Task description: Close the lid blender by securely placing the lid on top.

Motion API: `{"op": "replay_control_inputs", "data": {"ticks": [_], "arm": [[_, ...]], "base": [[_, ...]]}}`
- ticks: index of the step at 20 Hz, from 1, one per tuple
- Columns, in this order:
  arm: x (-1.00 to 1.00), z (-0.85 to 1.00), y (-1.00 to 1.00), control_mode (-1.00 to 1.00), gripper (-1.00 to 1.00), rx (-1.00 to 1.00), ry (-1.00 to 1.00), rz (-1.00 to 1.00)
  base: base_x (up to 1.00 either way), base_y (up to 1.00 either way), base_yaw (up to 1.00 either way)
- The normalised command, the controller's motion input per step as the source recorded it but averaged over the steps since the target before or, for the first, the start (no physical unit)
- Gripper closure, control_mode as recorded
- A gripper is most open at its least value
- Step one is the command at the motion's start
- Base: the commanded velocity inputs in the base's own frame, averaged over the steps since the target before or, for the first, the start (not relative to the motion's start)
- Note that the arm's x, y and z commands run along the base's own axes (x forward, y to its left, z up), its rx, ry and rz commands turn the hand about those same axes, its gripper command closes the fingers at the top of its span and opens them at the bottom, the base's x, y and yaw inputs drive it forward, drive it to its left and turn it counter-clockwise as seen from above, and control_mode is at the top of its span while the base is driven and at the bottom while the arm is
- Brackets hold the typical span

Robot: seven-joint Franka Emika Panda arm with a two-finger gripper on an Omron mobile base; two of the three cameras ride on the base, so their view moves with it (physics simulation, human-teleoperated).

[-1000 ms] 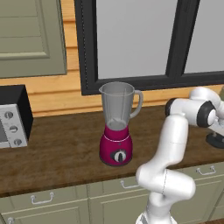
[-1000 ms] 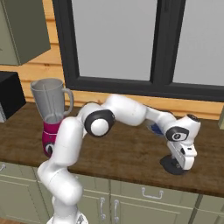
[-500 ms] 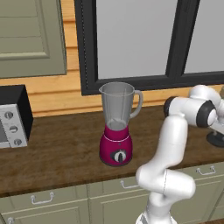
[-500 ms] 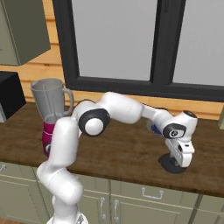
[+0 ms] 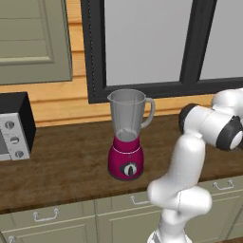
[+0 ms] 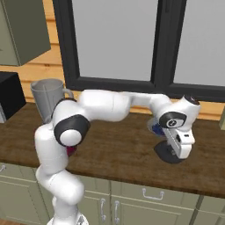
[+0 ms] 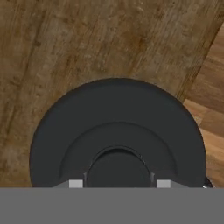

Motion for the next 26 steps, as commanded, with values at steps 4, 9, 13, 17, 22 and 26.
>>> {"op": "replay_control_inputs", "data": {"ticks": [4, 9, 13, 17, 22, 26], "arm": [[-0.33, 1.00, 0.66, -1.00, 1.00, 0.00, -0.19, 0.02], [-0.28, 0.97, 0.87, -1.00, 1.00, 0.00, -0.15, 0.00], [-0.01, 0.66, 1.00, -1.00, 1.00, 0.00, -0.15, 0.00], [0.10, 0.35, 1.00, -1.00, 1.00, 0.00, -0.11, 0.00], [0.17, 0.40, 0.93, -1.00, 1.00, 0.01, -0.03, 0.03], [0.00, 0.92, 0.85, -1.00, 1.00, 0.02, 0.00, 0.00]], "base": [[0.00, 0.00, 0.00], [0.00, 0.00, 0.00], [0.00, 0.00, 0.00], [0.00, 0.00, 0.00], [0.00, 0.00, 0.00], [0.00, 0.00, 0.00]]}}
